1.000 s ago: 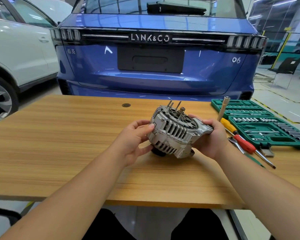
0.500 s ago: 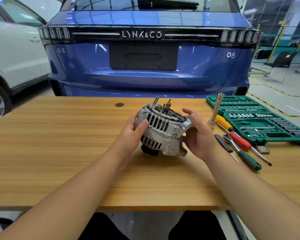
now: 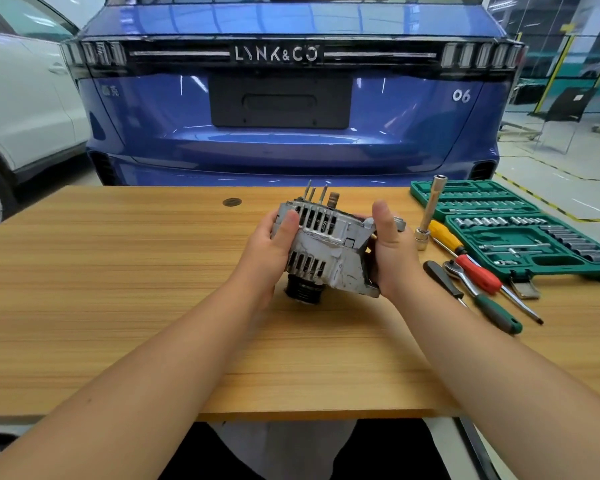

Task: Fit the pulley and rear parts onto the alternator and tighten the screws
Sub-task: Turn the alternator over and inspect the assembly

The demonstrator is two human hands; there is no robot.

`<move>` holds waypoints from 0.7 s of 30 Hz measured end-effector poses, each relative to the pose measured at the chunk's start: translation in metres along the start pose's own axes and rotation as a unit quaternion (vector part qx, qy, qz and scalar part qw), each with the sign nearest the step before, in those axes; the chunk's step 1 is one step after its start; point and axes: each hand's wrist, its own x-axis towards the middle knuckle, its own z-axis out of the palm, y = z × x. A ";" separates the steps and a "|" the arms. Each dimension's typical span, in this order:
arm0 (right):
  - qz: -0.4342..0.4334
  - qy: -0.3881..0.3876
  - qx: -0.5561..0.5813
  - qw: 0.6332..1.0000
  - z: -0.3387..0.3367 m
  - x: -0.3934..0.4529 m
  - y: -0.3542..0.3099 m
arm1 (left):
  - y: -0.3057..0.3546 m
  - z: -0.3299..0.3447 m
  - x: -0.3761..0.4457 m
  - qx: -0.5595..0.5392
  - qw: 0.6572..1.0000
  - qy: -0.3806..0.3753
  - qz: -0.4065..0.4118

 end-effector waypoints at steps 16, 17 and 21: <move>0.179 0.064 0.096 0.977 -0.006 0.047 -0.018 | 0.047 0.019 0.047 0.085 0.985 -0.004 -0.149; 0.191 0.064 0.106 0.974 -0.007 0.054 -0.020 | 0.051 0.019 0.053 0.100 0.981 -0.008 -0.164; 0.257 0.078 0.130 0.955 -0.011 0.083 -0.023 | 0.053 0.016 0.075 0.142 0.967 0.002 -0.210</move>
